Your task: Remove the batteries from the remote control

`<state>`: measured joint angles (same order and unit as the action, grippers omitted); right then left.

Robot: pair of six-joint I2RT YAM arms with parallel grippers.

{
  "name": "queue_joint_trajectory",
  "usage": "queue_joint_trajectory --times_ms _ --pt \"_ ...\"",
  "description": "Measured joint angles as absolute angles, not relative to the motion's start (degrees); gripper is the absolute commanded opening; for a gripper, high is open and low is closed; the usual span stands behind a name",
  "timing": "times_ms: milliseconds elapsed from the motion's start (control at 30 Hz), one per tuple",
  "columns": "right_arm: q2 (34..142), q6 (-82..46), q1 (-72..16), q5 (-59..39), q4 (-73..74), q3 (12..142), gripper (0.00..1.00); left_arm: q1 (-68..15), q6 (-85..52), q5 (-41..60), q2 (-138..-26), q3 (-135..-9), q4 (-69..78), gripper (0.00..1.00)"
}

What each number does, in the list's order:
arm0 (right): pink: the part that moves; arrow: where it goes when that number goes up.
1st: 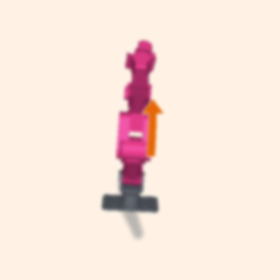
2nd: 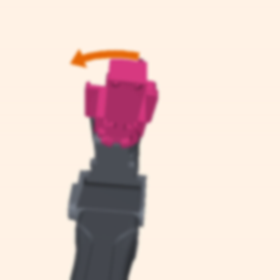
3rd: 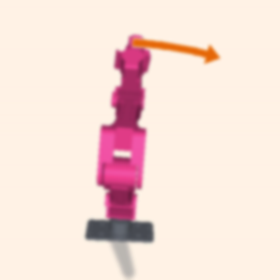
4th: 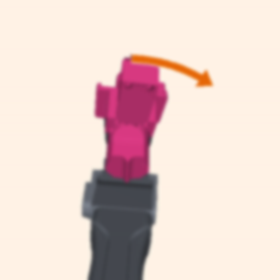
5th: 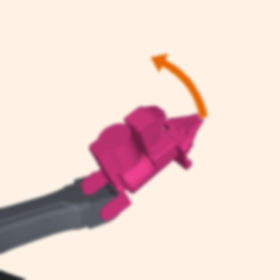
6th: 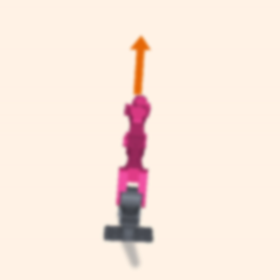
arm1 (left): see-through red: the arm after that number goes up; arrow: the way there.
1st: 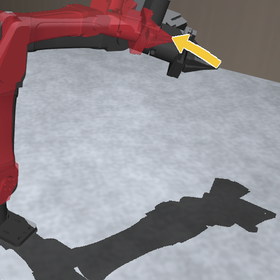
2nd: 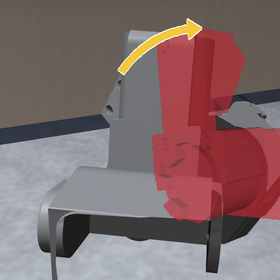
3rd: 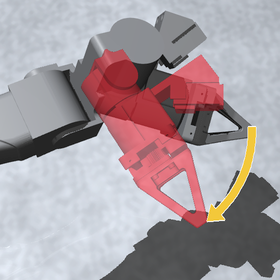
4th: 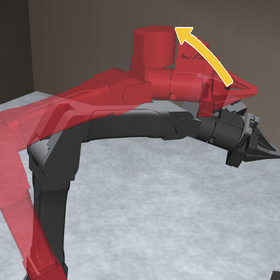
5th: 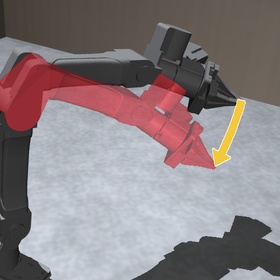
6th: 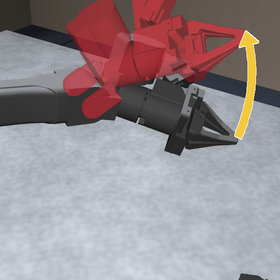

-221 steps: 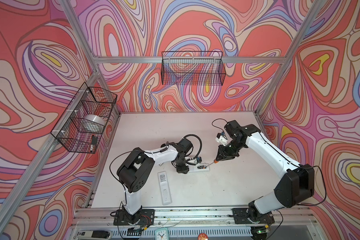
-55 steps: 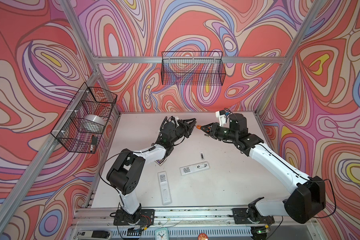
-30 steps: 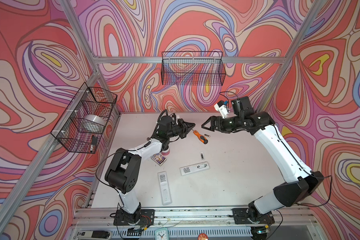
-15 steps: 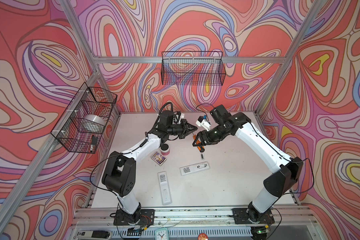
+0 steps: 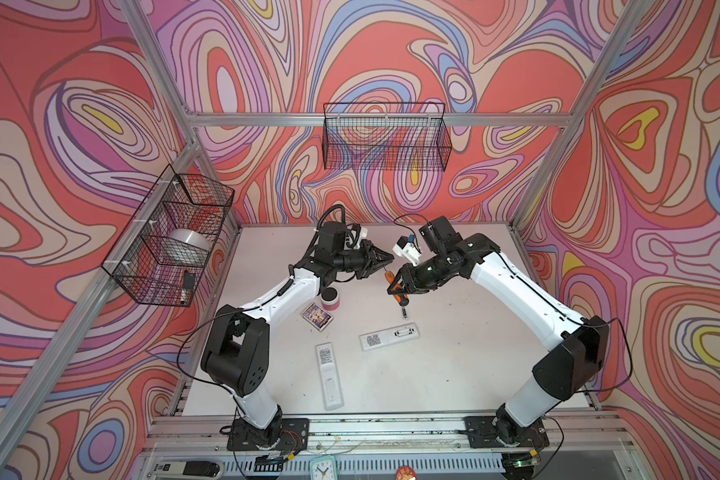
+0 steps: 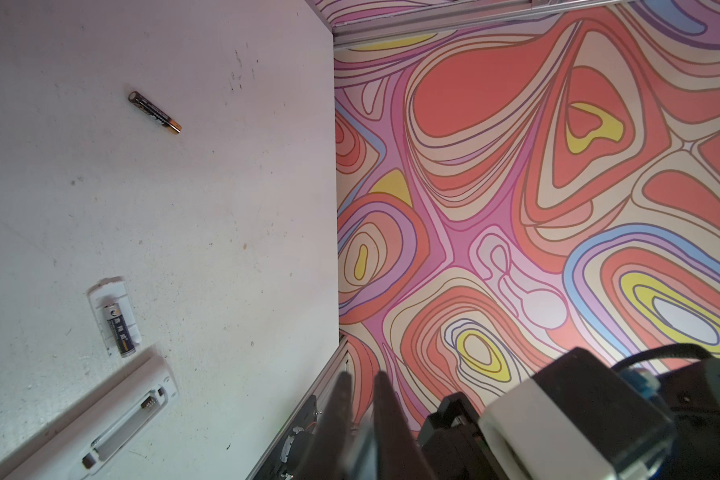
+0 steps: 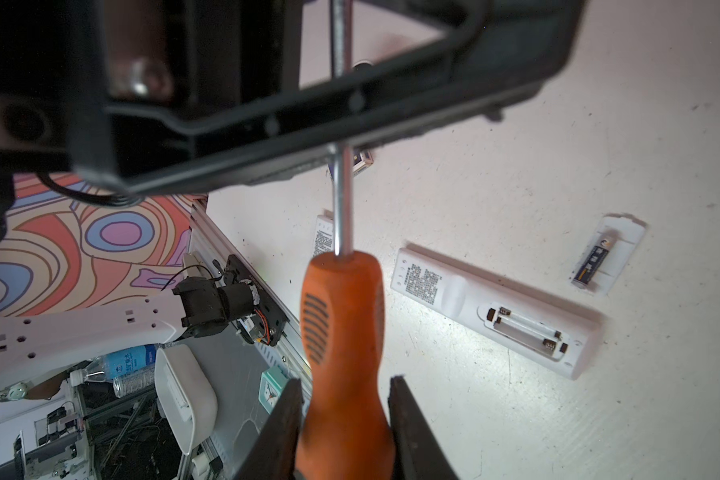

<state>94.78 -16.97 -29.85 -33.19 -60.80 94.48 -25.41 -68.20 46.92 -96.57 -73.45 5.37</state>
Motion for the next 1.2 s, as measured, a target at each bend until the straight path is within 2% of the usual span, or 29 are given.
queue_joint_trajectory --times_ms 167,367,567,667,867,1067,1200 --pt "94.6 -18.0 -29.3 -28.1 -61.2 93.5 0.19 -23.8 -67.5 47.1 -94.3 -72.8 3.6 1.00" --pt "95.0 -17.4 -24.6 -18.2 -62.6 87.1 0.19 -19.2 -62.7 47.1 -89.3 -70.4 -2.6 1.00" --pt "102.8 -10.2 -22.7 -1.8 -62.8 86.7 0.18 -17.1 -58.5 47.0 -83.3 -63.9 -7.6 1.00" --pt "108.5 -6.6 -22.4 3.4 -60.6 86.7 0.18 -16.5 -57.4 46.9 -80.7 -60.4 -9.3 1.00" --pt "117.2 -2.6 -19.2 5.7 -58.3 89.4 0.19 -15.6 -55.7 46.4 -77.1 -57.8 -13.4 1.00" --pt "121.4 0.0 -16.8 6.0 -57.5 94.0 0.21 -14.7 -53.6 46.0 -74.4 -57.8 -17.6 1.00" --pt "122.3 1.3 -16.7 5.3 -57.1 94.3 0.27 -14.1 -53.2 45.9 -74.2 -57.8 -18.5 1.00"
